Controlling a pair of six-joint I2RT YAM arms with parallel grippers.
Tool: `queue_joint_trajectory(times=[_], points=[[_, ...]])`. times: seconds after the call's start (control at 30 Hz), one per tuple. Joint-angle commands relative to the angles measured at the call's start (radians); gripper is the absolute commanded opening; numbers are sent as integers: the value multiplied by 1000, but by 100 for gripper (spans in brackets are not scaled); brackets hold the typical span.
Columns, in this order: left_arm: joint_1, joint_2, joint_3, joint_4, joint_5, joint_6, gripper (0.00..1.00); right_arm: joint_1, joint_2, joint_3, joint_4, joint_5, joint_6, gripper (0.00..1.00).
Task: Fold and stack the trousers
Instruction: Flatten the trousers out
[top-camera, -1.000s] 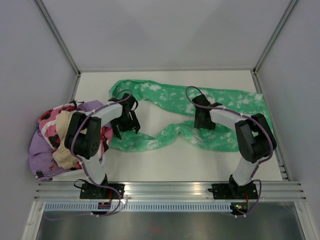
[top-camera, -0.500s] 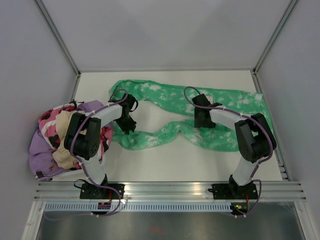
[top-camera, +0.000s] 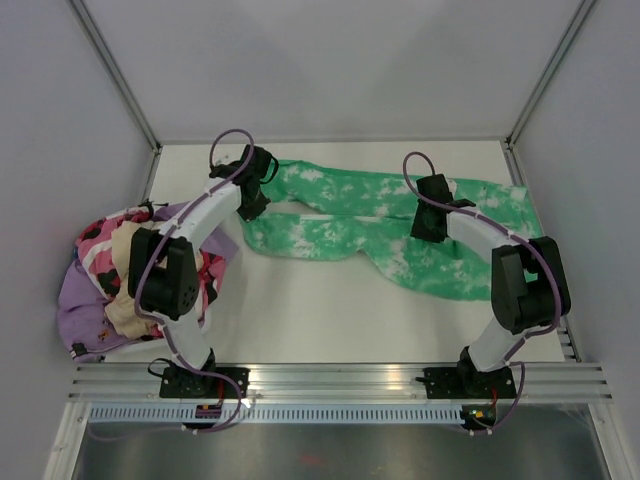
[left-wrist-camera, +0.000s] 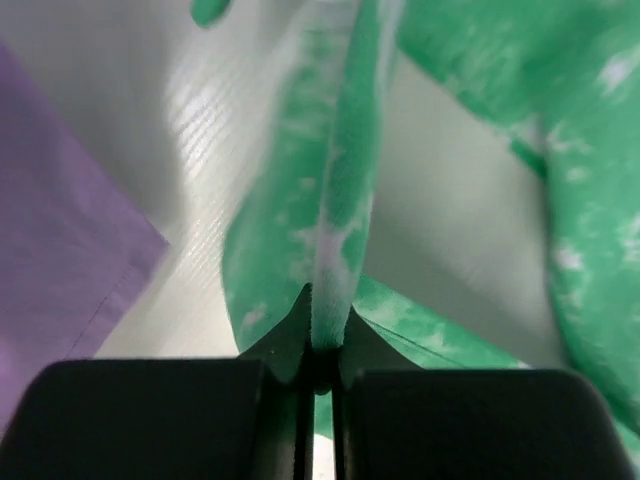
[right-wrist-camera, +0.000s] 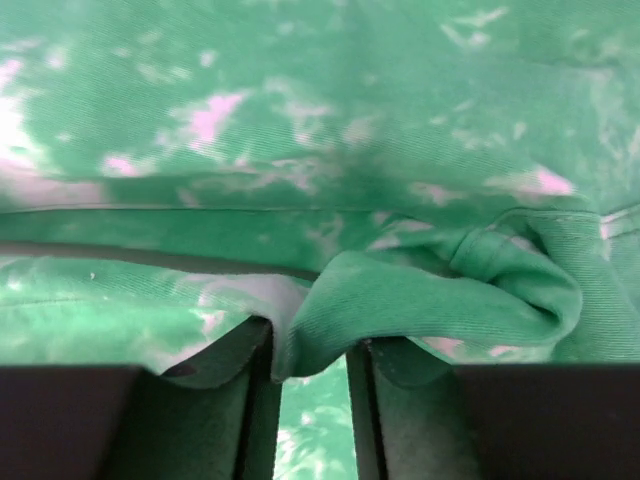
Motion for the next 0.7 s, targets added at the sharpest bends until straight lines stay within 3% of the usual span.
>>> queue_joint_trajectory(times=[0.0,0.1,0.17,0.3,0.4,0.47,0.5,0.57,0.6,0.67], points=[[0,-93,101,-139,-167,-46,2,-8,-49,56,65,-63,16,33],[0,-136,115,-161,-206,-61,2,-6,-60,66,80,-168,-3,31],[0,-156,80,-123,-223,-33,2,-6,-66,59,109,-235,-26,36],[5,-72,107,-145,-230,7,3,-6,-33,51,108,-399,-47,71],[17,11,199,-254,-233,-19,7,-8,-42,105,46,-425,-58,80],[28,24,261,-270,-226,-14,19,-12,-69,135,14,-416,-62,86],[33,15,272,-261,-212,24,41,-23,-100,167,2,-385,-66,89],[42,-7,293,-186,-155,102,71,-46,-117,209,-69,-298,-52,94],[42,-28,301,-163,-120,129,91,-92,-122,249,-98,-279,-47,95],[42,-47,338,-97,-73,221,96,-150,-112,272,-184,-203,-4,95]])
